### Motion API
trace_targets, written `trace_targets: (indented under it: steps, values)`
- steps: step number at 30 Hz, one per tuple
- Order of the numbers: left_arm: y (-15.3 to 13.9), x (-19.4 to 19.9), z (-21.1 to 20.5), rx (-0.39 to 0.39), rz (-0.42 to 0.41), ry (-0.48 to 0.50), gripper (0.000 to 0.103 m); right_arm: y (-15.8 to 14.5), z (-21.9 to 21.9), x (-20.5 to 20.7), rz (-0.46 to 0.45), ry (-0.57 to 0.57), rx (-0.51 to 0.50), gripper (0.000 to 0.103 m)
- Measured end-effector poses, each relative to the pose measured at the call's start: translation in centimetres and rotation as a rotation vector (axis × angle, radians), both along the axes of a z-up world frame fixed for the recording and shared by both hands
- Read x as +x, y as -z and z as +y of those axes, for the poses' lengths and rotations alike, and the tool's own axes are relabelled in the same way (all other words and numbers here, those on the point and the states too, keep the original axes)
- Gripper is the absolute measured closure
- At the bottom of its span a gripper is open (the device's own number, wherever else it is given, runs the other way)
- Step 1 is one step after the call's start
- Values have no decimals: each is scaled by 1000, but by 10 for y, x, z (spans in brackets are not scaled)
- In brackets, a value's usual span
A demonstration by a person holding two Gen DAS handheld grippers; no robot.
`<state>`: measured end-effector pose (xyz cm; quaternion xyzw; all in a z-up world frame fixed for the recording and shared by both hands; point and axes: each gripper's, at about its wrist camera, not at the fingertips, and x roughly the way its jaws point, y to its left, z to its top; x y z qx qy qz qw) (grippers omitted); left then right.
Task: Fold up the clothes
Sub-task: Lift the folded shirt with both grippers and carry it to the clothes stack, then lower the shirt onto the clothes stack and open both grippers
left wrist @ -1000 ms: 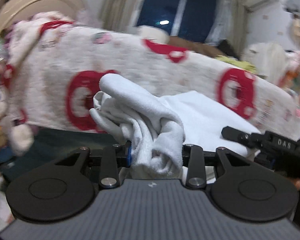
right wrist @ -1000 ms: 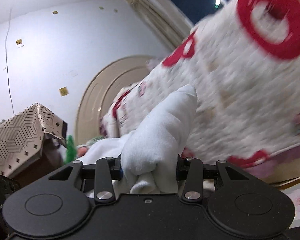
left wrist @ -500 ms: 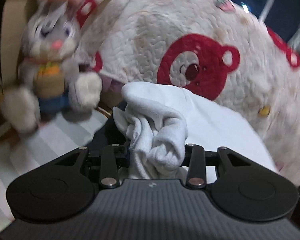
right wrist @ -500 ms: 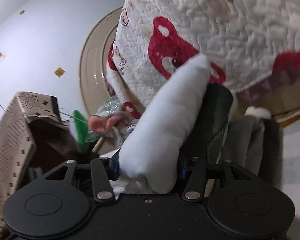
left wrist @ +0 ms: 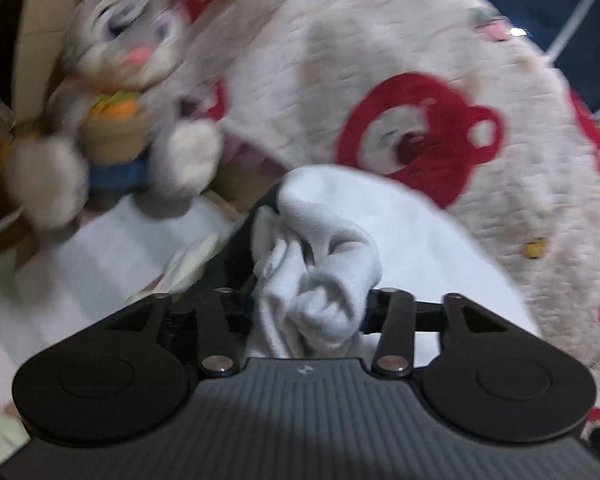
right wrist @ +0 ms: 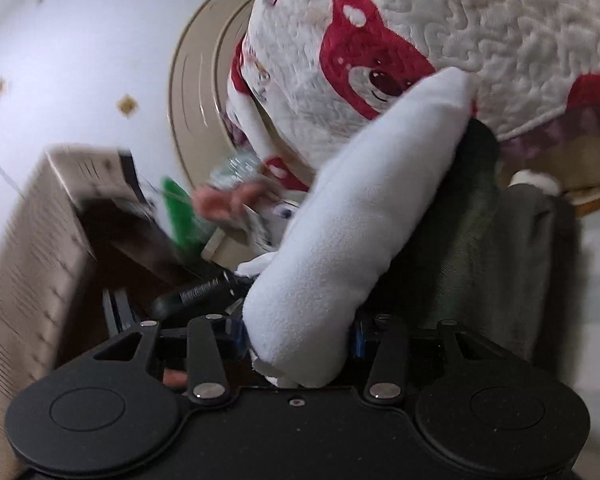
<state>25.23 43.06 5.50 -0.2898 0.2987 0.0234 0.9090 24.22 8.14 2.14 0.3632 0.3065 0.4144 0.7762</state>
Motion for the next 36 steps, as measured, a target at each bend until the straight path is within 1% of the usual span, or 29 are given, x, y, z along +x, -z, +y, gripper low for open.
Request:
trace_targets:
  steps: [1, 2, 4, 5, 6, 7, 9, 10, 11, 12, 14, 15, 16, 17, 18, 19, 21, 22, 24, 26, 27, 29, 31, 33, 35, 36]
  values:
    - [4, -4, 1, -3, -18, -13, 50, 2, 0, -3, -12, 2, -4, 51]
    - [5, -8, 1, 1, -34, -18, 49, 3, 0, -5, -25, 6, -6, 51]
    - [-2, -19, 2, 51, -79, -46, 49, 3, -2, -9, -53, 9, -17, 46]
    - [-8, -25, 1, 109, -91, -84, 49, 1, -5, -11, -70, 8, -30, 46]
    - [-14, -31, 0, 176, -100, -128, 49, -1, -9, -12, -90, 9, -41, 42]
    - [-22, -36, -3, 251, -104, -170, 52, -4, -14, -15, -112, 9, -51, 39]
    - [-37, -43, -14, 377, -137, -183, 53, -6, -27, -14, -140, 27, -43, 36]
    - [-44, -45, -22, 433, -155, -167, 53, -7, -34, -13, -152, 38, -36, 35]
    - [-48, -47, -30, 457, -172, -133, 53, -7, -41, -10, -153, 53, -24, 35]
    - [-52, -48, -38, 472, -190, -96, 53, -5, -48, -8, -148, 69, -9, 35]
    - [-52, -44, -52, 451, -206, 15, 53, 2, -62, -1, -120, 102, 16, 35]
    - [-47, -39, -62, 462, -184, 60, 53, 6, -66, 2, -105, 110, 22, 37]
    - [-42, -34, -72, 479, -156, 101, 53, 10, -71, 5, -91, 118, 29, 45]
    - [-35, -28, -82, 507, -110, 115, 53, 13, -73, 6, -83, 116, 36, 49]
    - [-27, -26, -89, 526, -77, 103, 53, 16, -74, 6, -80, 109, 42, 55]
    - [-23, -26, -90, 516, -69, 82, 53, 18, -74, 3, -85, 101, 41, 59]
    - [-21, -31, -89, 487, -63, 46, 53, 21, -74, -5, -106, 86, 32, 60]
    - [-23, -34, -89, 498, -62, 33, 52, 19, -72, -7, -119, 78, 29, 59]
    - [-26, -39, -94, 582, -56, 8, 50, 14, -64, -10, -147, 64, 26, 59]
    - [-26, -42, -97, 646, -59, -11, 49, 9, -56, -14, -175, 50, 23, 47]
    - [-26, -44, -97, 659, -64, -25, 48, 6, -52, -15, -190, 43, 21, 35]
    - [-25, -47, -92, 644, -65, -53, 48, 2, -42, -18, -223, 33, 5, 35]
    - [-21, -47, -85, 612, -48, -72, 48, 1, -30, -19, -268, 30, -39, 43]
    - [-21, -50, -84, 617, -21, -108, 48, -2, -25, -27, -329, 47, -93, 46]
    - [-21, -59, -88, 643, -14, -149, 48, -6, -21, -36, -394, 69, -149, 46]
    - [-21, -64, -90, 658, -9, -173, 46, -9, -19, -41, -427, 85, -181, 46]
